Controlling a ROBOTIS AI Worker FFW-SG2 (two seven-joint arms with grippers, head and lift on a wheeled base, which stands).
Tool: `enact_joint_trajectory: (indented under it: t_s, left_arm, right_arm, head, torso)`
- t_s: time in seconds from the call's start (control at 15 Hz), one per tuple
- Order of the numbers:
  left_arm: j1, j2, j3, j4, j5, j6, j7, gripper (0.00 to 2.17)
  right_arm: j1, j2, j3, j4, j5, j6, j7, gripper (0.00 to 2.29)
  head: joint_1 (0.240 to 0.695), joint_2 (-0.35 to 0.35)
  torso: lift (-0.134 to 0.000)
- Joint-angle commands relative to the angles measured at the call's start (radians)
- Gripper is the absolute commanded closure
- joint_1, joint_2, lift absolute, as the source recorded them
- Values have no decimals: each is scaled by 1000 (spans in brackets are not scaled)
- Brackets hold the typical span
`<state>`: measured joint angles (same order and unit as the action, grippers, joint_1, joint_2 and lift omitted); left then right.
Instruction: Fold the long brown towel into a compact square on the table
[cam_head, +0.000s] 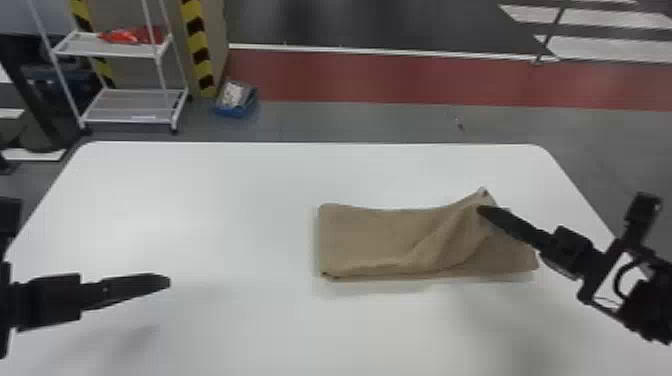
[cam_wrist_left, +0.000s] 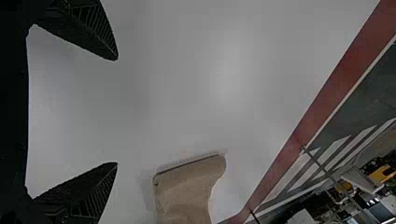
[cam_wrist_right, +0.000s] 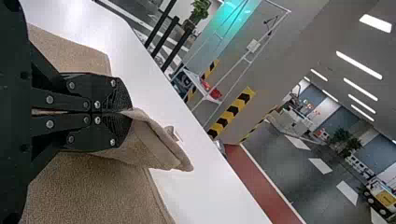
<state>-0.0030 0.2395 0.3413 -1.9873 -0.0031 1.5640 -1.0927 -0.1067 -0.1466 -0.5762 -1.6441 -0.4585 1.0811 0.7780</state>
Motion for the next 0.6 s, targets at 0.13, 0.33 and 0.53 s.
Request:
enact_joint_trajectory:
  t_s: [0.13,0.33,0.53]
  left_arm:
    - [-9,9,5,7,2,6,-1,80]
    - [-6,3,1,5,0,6,-1,80]
    - [-8,-2,-5,5,-8,7,1,80]
  right_arm:
    - [8,-24,-73,-13,-48,35,1,1328]
    - [10,-19,-59,40,-26,-23,-2,1325]
    - [5,-14,-37,30,-25,-17,0,1328]
  head:
    - [695,-76]
    - [695,-103]
    - [695,-108]
  torso:
    - [-124]
    - [-124]
    - [-124]
